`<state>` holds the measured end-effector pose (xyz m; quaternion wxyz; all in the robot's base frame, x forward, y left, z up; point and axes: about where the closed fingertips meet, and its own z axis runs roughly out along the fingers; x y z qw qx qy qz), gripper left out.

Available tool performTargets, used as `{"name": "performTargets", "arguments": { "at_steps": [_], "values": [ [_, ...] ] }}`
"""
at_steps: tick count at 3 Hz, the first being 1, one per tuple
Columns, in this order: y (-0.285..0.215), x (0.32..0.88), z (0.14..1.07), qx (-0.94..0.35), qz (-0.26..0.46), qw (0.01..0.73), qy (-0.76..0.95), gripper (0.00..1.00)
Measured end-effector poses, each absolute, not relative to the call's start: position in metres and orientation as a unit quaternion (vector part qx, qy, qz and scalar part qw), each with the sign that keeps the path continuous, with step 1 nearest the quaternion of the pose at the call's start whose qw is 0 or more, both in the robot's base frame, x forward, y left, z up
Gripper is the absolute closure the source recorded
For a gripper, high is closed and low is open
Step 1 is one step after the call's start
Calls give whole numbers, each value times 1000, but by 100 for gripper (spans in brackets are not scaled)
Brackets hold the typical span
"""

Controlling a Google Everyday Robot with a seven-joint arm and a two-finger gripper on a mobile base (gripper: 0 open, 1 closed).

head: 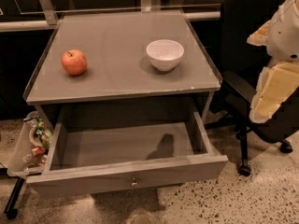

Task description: Close top drawer

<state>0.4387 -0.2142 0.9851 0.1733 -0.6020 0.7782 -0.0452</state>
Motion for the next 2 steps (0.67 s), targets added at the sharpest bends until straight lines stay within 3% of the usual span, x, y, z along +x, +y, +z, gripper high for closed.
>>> {"name": "performTargets", "arguments": {
  "at_steps": [1,2],
  "values": [
    [-214,439,985,-602,-45,173,778,0],
    [-214,439,985,-602,-45,173,778,19]
  ]
}}
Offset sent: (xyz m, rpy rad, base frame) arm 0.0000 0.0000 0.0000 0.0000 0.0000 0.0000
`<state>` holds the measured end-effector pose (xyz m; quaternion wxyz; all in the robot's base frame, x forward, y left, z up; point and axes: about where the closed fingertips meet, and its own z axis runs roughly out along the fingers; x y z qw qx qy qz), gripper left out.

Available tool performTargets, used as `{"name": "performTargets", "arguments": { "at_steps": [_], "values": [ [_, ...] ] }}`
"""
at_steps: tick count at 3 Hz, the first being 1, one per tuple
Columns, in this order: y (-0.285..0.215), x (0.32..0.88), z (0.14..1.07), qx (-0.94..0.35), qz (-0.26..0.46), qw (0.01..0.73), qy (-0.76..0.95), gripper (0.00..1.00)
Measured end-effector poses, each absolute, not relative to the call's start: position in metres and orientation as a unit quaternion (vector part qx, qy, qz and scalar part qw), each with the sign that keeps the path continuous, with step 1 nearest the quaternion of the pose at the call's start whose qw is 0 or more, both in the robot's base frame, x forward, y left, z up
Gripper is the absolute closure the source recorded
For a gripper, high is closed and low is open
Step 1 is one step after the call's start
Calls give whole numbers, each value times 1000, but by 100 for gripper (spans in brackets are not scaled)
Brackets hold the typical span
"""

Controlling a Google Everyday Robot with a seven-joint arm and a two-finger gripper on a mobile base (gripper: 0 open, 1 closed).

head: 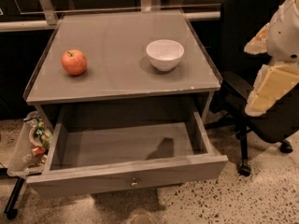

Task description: Close top drawer

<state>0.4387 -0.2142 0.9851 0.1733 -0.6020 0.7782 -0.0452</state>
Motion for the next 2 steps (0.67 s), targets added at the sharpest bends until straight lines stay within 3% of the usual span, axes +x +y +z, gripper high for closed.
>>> {"name": "performTargets", "arguments": {
  "at_steps": [2],
  "values": [
    [-214,439,985,-602,-45,173,778,65]
  ]
}}
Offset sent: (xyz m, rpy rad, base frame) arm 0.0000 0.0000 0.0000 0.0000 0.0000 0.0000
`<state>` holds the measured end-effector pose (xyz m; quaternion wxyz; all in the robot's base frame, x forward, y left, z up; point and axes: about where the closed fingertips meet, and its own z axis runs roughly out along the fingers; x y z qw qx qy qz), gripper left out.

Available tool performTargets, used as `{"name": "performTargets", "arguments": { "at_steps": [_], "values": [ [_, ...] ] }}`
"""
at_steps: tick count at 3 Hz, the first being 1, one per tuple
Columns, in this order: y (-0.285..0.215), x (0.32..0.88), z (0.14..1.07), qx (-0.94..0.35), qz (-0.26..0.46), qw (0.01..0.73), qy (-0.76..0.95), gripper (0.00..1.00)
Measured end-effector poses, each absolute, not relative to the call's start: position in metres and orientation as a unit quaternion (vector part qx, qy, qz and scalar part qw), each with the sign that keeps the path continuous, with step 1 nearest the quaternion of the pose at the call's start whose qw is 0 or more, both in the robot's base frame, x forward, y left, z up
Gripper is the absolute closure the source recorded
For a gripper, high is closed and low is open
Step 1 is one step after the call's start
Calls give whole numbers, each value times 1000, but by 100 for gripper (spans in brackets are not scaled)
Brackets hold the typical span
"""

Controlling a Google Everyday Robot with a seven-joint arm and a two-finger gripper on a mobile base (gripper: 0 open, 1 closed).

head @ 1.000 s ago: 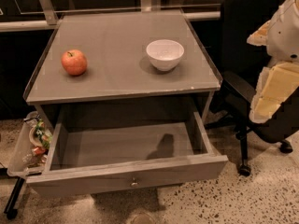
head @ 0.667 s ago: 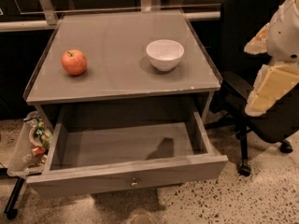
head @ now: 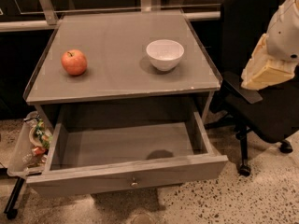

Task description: Close top drawer

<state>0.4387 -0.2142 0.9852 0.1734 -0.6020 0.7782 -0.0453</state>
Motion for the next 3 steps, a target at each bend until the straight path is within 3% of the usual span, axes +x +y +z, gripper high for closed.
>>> {"name": "performTargets", "arguments": {
  "at_steps": [1,2,3],
  "values": [
    [-214,439,985,-602,-45,173,778,88],
    [-214,440,987,-608,-59,178,771,100],
    [-202,416,955,-604,-27,167,779,100]
  ]
}}
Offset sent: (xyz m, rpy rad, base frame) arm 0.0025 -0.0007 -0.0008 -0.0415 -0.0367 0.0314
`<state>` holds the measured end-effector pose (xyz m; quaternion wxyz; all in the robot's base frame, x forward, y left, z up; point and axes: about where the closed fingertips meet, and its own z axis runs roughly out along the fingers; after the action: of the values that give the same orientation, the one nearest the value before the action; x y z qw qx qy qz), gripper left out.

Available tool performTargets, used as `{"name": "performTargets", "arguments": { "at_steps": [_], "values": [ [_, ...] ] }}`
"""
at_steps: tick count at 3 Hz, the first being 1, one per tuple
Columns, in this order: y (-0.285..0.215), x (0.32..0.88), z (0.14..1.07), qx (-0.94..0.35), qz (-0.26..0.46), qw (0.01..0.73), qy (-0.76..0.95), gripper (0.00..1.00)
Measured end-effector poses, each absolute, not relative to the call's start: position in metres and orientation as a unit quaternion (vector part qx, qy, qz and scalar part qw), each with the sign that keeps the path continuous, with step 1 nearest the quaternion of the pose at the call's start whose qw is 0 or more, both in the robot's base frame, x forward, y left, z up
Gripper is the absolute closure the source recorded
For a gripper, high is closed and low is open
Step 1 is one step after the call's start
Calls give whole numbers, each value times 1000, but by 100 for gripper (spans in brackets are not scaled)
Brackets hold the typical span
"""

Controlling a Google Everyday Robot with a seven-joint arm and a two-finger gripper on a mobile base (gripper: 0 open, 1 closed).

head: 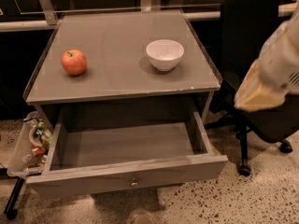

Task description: Close top drawer

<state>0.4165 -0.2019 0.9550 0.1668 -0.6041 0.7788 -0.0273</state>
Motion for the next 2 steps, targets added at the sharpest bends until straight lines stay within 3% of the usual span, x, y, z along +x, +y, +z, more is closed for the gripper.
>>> {"name": "performTargets", "arguments": {
  "at_steps": [2],
  "values": [
    [-171,352,803,-568,93,78,814,100]
  ]
}}
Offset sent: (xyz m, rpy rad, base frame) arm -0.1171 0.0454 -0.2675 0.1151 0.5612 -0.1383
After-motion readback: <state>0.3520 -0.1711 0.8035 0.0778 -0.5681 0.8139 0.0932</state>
